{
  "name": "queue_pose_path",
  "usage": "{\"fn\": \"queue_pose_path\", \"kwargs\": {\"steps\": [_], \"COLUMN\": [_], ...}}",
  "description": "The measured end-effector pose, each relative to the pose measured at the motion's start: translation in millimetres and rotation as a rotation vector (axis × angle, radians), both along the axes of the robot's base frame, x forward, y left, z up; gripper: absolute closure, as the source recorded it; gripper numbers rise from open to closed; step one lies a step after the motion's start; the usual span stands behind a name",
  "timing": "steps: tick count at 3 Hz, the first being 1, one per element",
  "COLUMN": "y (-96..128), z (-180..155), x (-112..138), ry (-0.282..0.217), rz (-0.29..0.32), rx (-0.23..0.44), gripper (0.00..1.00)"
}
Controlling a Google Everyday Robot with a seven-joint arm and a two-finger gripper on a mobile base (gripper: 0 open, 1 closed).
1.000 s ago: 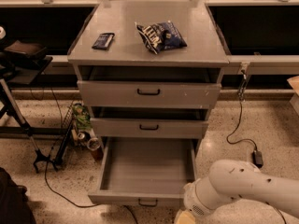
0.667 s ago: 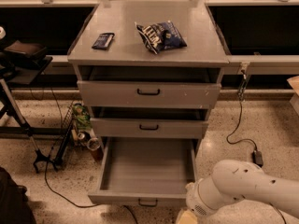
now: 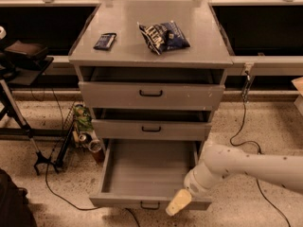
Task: Close bottom drawer
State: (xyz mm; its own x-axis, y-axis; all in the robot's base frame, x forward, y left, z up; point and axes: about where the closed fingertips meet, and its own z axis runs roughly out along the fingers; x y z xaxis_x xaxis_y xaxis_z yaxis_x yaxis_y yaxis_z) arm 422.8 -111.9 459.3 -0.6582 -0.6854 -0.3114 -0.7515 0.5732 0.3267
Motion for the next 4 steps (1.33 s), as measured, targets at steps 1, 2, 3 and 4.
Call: {"fn": "queue_pose_path", "kwargs": {"steps": [1, 2, 3, 4], "y": [-7.0, -16.3, -25.1, -33.7], "z": [-53.6, -99.0, -132.5, -160.7], "x": [21.8, 29.0, 32.1, 28.9], "ry": [0.121, 0.224, 0.296, 0.363], "rz": [-0.066, -0.124, -0.171, -0.222], "rx": [-0.004, 0.001, 0.012, 0.024], "gripper": [0.00, 0.00, 0.00, 0.00]}}
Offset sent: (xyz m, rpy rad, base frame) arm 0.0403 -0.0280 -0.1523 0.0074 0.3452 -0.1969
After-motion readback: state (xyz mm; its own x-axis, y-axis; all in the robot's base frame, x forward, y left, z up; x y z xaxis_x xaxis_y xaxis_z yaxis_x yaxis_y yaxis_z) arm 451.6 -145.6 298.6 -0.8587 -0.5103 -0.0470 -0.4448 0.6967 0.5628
